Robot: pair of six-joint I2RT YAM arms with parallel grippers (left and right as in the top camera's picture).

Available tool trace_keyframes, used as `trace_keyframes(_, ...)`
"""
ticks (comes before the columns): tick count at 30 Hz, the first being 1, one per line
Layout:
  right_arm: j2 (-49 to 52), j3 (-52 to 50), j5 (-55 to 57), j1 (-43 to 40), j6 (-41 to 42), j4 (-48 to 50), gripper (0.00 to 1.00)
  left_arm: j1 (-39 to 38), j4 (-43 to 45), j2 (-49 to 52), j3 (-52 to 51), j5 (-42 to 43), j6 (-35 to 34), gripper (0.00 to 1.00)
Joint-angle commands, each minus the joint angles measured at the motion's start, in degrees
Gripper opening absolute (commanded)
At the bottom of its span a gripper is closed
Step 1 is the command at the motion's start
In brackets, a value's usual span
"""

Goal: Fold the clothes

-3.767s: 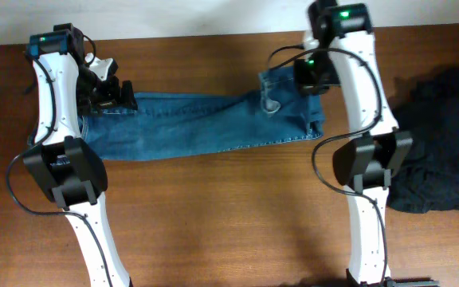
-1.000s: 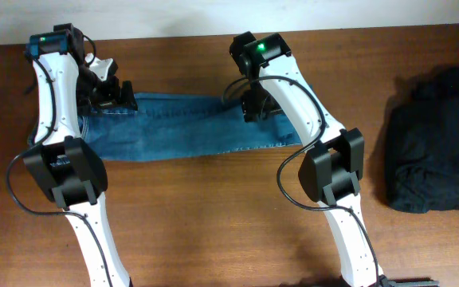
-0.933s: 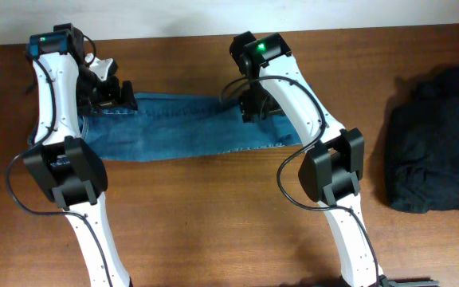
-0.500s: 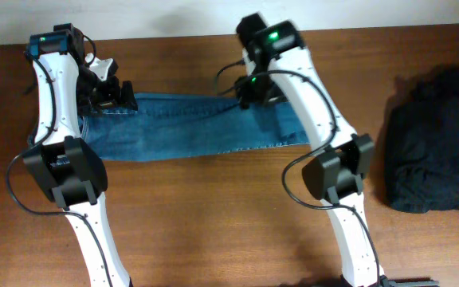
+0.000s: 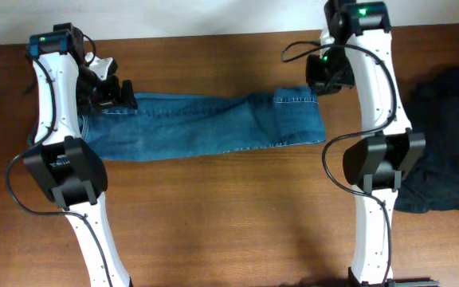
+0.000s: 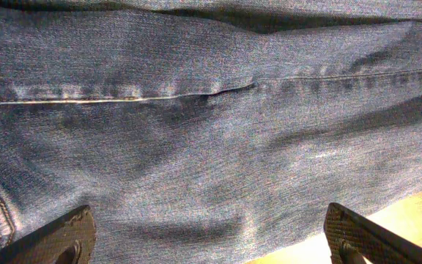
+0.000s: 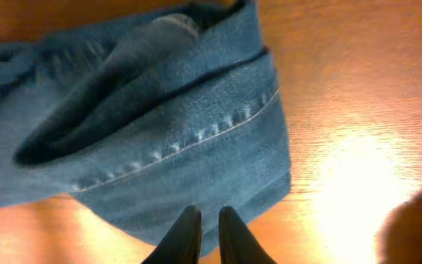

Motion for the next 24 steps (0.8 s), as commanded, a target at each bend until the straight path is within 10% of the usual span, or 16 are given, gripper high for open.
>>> trace_keyframes(1,-0.55,-7.17,-1.57,0.33,-0.15,4.22,0.14,-0.17,0.11,-0.42,-0.35,0.04,0.74,0.99)
trace_keyframes(9,-0.55,-25.9,-12.9,2.56,0.26,19.54,0.1,-0.17,0.13,-0.42,-0.57,0.04,0.74,0.99)
trace_keyframes(24,-0.72,-27.56,-7.89,6.91,9.68,32.89,0.07,-0.17,-0.28,-0.42,-1.84,0.04,0.74,0.99)
